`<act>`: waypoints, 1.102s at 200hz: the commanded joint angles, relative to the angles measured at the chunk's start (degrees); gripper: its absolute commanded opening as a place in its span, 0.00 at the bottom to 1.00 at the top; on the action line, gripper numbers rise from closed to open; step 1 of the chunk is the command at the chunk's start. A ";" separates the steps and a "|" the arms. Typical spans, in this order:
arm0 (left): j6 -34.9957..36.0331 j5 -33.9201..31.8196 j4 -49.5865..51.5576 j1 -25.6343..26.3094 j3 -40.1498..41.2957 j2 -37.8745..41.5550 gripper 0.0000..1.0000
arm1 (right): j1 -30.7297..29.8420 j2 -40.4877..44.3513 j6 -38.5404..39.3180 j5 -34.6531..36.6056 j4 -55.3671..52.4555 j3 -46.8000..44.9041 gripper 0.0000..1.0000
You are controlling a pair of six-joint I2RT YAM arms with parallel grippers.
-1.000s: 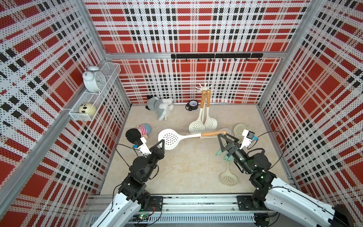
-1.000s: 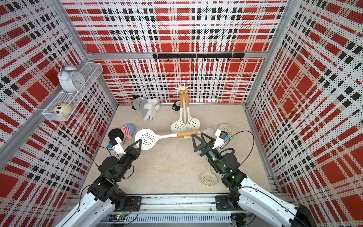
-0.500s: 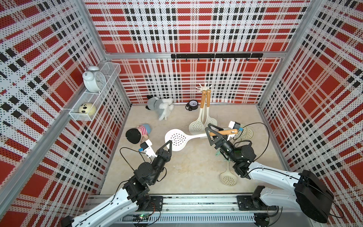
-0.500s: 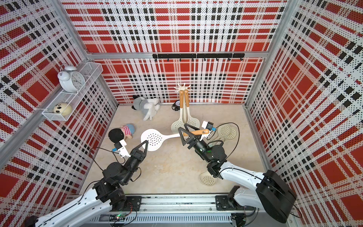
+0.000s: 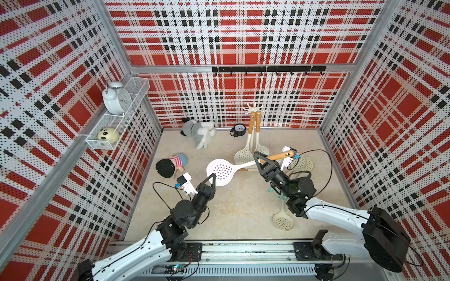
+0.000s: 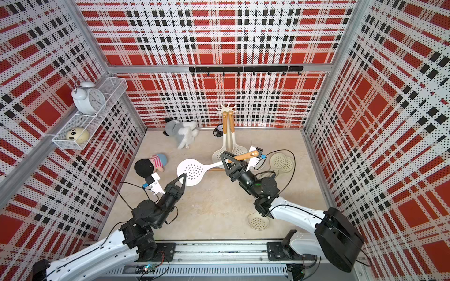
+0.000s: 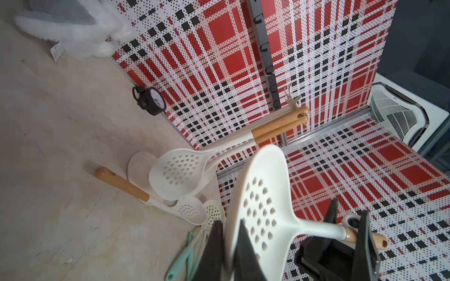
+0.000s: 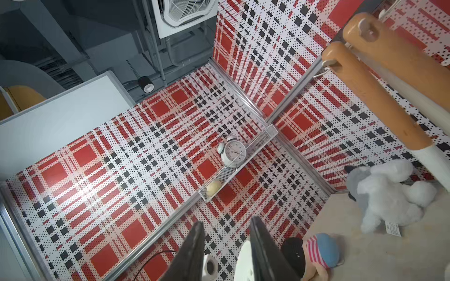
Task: Hang the skimmer on the kitchen utensil rack
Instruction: Pick up the skimmer from the center of the board.
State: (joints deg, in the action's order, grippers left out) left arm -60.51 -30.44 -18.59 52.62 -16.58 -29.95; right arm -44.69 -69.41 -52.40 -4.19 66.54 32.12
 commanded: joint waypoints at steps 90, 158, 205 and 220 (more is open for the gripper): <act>32.91 12.74 15.10 -3.65 -18.66 2.27 0.87 | 9.48 14.39 29.46 -14.00 -68.16 20.87 0.00; 47.86 52.45 12.73 -5.21 -34.02 -20.82 0.87 | 9.53 9.51 31.22 -47.53 -73.56 32.74 0.00; 47.17 65.51 6.25 -3.48 -34.97 -27.51 0.91 | 9.53 9.88 23.92 -53.74 -63.40 32.57 0.00; 47.61 66.45 6.74 -3.14 -35.44 -28.87 0.91 | 9.48 9.81 22.23 -54.94 -61.26 32.69 0.00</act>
State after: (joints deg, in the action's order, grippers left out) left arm -14.76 28.64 -8.75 48.75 -49.58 -57.30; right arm -35.29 -60.66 -26.06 -53.76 -2.13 62.83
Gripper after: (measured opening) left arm 0.912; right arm 0.348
